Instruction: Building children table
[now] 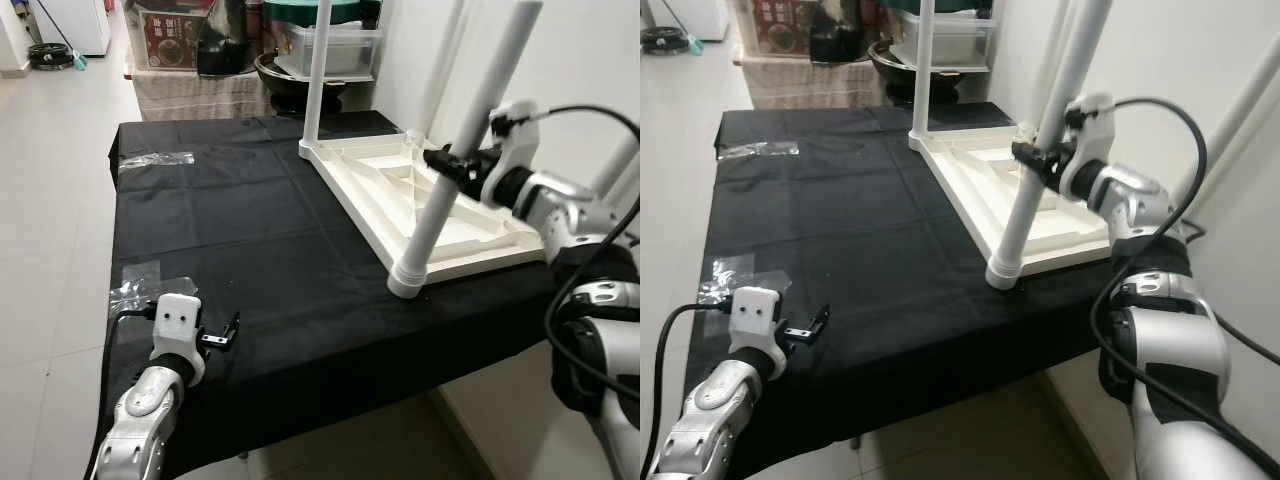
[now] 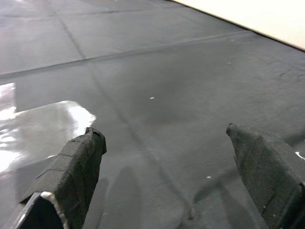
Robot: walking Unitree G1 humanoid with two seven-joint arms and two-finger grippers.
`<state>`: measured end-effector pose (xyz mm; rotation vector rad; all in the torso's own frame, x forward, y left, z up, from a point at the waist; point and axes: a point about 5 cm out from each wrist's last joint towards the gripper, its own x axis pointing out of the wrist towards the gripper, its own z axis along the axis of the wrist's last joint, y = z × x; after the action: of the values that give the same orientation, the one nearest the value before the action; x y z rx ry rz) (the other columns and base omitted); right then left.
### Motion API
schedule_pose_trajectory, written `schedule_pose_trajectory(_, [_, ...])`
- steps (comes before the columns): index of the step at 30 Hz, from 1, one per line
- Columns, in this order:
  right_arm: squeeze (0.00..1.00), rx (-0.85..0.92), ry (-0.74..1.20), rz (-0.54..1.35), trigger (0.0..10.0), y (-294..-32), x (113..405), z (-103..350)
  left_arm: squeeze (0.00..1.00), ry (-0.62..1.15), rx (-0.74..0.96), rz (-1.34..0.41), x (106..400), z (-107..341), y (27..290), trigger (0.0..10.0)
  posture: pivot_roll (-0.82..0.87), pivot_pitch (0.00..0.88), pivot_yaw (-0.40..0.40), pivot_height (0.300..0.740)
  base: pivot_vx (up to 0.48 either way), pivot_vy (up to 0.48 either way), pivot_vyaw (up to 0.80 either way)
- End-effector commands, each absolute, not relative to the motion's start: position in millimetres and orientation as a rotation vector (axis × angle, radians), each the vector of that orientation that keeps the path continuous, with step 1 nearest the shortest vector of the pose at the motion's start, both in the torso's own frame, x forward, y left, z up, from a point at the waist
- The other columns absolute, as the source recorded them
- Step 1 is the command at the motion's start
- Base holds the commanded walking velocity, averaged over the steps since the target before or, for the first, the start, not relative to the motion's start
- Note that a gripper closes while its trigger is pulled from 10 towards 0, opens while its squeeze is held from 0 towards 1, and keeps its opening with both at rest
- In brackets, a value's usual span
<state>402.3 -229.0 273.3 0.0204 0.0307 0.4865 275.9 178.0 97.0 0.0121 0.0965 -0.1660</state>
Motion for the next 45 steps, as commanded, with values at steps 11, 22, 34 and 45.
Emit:
schedule_pose_trajectory(11, [0.00, 0.267, 0.362, -0.465, 3.8, -210, 395, 163, 0.00, 0.103, 0.026, -0.180, 275, 96, 177, 10.0, 0.05, 0.000, -0.104, 0.740, 0.000, 0.000, 0.00])
schedule_pose_trajectory(22, [1.00, 0.278, 0.167, -0.212, 10.0, -199, 412, 217, 0.00, 0.100, 0.026, -0.179, 277, 97, 178, 10.0, 0.04, 0.000, -0.112, 0.740, 0.000, 0.000, 0.00])
schedule_pose_trajectory(34, [0.00, -0.119, -0.003, 0.748, 10.0, -226, 390, 274, 0.00, 0.094, 0.011, -0.189, 278, 96, 173, 10.0, 0.03, 0.000, -0.114, 0.740, 0.000, 0.000, 0.00])
schedule_pose_trajectory(45, [0.00, -0.122, 0.211, 0.606, 0.0, -212, 402, 235, 0.00, 0.096, 0.018, -0.190, 277, 96, 175, 10.0, 0.04, 0.000, -0.117, 0.740, 0.000, 0.000, 0.00])
